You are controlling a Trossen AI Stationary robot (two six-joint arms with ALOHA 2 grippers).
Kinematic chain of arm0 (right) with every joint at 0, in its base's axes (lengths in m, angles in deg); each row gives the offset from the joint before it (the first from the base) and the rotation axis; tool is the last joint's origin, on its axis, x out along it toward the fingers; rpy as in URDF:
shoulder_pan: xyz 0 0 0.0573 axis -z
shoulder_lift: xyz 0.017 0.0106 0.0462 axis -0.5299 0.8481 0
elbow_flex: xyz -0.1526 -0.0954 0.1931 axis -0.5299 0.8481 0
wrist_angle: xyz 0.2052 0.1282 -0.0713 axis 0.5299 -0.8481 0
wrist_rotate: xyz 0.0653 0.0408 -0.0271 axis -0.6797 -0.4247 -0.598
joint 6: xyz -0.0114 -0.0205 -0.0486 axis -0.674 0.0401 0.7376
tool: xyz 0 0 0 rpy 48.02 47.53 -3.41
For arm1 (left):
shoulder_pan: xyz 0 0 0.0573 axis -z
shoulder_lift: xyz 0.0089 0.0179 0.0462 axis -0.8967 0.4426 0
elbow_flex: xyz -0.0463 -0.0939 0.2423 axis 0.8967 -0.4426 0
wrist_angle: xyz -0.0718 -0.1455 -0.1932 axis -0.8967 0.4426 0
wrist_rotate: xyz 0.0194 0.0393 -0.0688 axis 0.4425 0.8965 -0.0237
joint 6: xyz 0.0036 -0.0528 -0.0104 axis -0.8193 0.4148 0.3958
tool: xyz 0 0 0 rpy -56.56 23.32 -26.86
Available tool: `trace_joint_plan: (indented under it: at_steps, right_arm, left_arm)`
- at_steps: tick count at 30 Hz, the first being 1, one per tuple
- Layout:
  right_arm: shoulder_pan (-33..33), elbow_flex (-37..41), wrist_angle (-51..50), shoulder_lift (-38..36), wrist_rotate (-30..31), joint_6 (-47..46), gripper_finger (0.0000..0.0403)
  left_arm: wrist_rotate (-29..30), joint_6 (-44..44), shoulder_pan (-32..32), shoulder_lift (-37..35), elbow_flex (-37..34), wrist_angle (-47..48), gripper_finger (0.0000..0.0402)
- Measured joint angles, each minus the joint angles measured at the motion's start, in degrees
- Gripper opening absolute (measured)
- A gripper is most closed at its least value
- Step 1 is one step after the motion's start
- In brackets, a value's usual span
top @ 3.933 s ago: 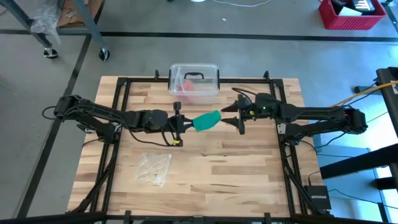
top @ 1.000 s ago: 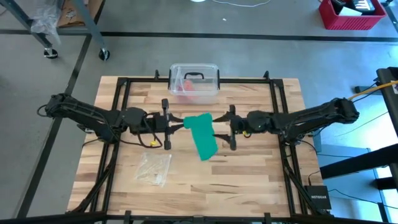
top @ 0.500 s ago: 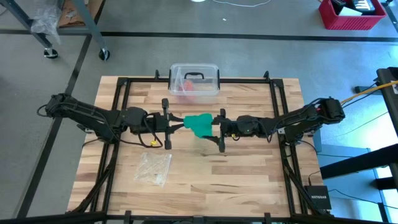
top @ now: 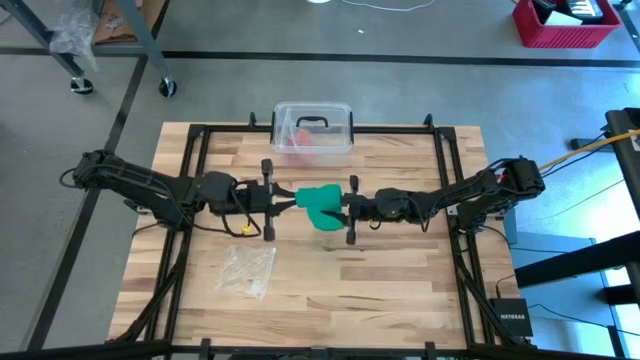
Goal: Roll bandage
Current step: Roll the green bandage
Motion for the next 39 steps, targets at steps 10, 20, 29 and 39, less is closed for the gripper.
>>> trace_joint_plan:
  at_steps: [10,20,29,39]
  right_arm:
    - [-0.9,0.0,-1.4,0.0,-0.6,2.0,0.0007]
    - [-7.7,-0.8,-2.3,0.0,-0.3,9.7,0.0005]
    - [-18.0,-12.7,-18.0,-0.7,10.6,22.2,0.0003]
    - [-23.9,-29.6,-35.3,-0.8,14.8,33.8,0.0002]
  left_arm:
    - [-10.3,1.1,0.3,-2.5,0.0,0.6,0.0011]
    - [3.7,-10.7,0.8,-4.4,0.0,-5.0,0.0011]
    - [5.9,-14.6,-1.8,-4.4,0.0,-2.6,0.0011]
    - [6.5,-14.0,-4.3,-4.5,-1.2,0.2,0.0011]
